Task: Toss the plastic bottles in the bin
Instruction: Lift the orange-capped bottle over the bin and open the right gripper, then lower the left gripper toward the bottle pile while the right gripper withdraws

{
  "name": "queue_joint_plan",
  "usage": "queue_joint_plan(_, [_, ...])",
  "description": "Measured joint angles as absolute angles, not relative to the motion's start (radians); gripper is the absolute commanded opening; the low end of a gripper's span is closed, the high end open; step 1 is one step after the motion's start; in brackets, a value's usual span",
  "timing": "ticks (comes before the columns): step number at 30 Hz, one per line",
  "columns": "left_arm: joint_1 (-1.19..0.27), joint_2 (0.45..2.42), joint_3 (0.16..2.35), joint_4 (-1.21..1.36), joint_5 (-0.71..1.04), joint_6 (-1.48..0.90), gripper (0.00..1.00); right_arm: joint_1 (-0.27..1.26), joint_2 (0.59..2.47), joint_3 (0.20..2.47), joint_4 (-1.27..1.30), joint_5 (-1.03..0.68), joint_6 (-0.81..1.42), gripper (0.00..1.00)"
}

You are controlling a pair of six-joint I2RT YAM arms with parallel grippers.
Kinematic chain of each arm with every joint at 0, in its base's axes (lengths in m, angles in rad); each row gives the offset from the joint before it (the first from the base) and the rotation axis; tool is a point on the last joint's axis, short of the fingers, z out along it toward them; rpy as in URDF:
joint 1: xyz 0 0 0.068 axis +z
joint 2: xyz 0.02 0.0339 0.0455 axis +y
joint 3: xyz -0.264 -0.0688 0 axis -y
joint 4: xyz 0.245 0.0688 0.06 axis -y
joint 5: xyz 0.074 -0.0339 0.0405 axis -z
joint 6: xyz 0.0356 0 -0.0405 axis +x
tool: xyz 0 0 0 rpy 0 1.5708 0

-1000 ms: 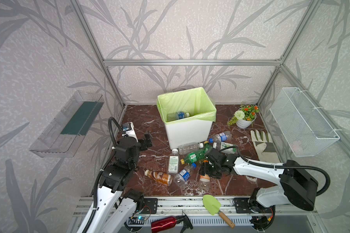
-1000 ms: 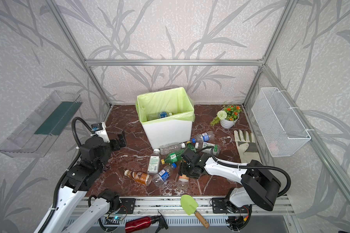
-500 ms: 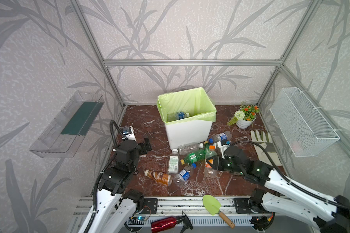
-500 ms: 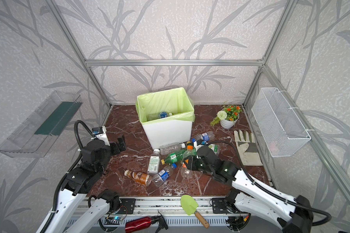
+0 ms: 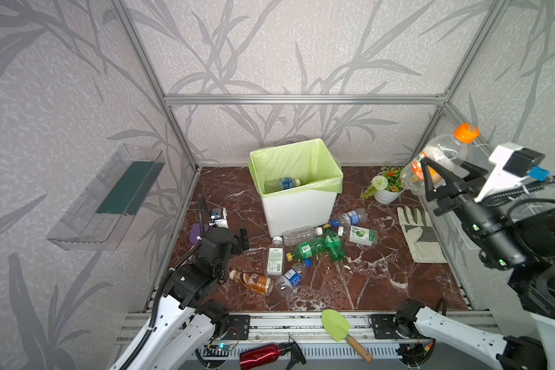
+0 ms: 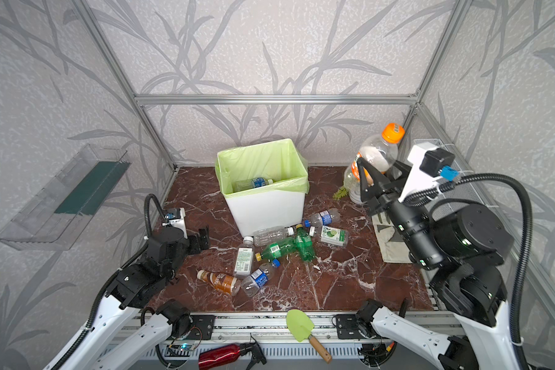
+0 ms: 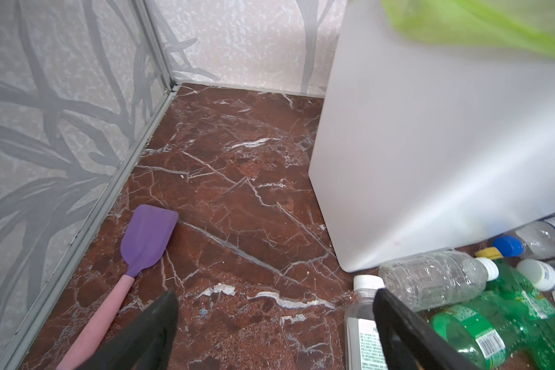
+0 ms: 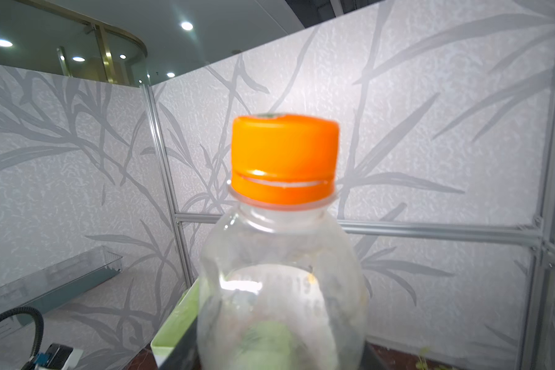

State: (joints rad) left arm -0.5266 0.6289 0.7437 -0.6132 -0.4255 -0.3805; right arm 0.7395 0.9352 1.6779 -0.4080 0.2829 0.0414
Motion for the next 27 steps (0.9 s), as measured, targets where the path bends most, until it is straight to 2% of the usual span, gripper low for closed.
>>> queue_joint_plan(2, [-0.558, 0.643, 0.738, -0.613, -0.436, -0.39, 0.95, 0.738, 1.064, 1.709, -0.367, 0.224, 0.039, 0.49])
queue_joint_plan(5, [-0.578, 0.66, 0.735, -0.612, -0.451, -0.399, 0.95, 0.738, 1.3, 1.737, -0.34, 0.109, 0.073, 0.57])
queue_joint_plan(7, [-0.585, 0.669, 0.735, -0.613, -0.458, -0.401, 0.95, 0.736, 1.482, 1.766, -0.361, 0.053, 0.096, 0.72])
queue_joint_plan(9, [-0.588, 0.667, 0.736, -0.619, -0.471, -0.4, 0.96, 0.73, 1.624, 1.783, -0.411, 0.025, 0.112, 0.94])
queue_joint_plan(10, [-0.59, 0.661, 0.736, -0.625, -0.478, -0.4, 0.96, 0.721, 1.67, 1.782, -0.44, 0.022, 0.121, 0.99])
queue_joint_plan(11, [-0.59, 0.655, 0.736, -0.63, -0.484, -0.4, 0.96, 0.711, 1.687, 1.781, -0.461, 0.02, 0.122, 0.99])
queue_joint_plan(15, [-0.59, 0.609, 0.736, -0.654, -0.511, -0.397, 0.96, 0.653, 1.647, 1.913, -0.529, 0.049, 0.111, 1.0])
queue_joint_plan(19, [-0.594, 0.587, 0.736, -0.675, -0.531, -0.396, 0.95, 0.641, 1.451, 2.008, -0.49, 0.097, 0.08, 1.0])
queue_joint_plan(24, [-0.629, 0.617, 0.742, -0.683, -0.529, -0.386, 0.95, 0.642, 1.168, 1.887, -0.424, 0.152, 0.042, 0.99])
queue_joint_plan(27, [-0.708, 0.641, 0.752, -0.676, -0.537, -0.371, 0.95, 0.594, 1.067, 1.757, -0.406, 0.184, 0.034, 0.99])
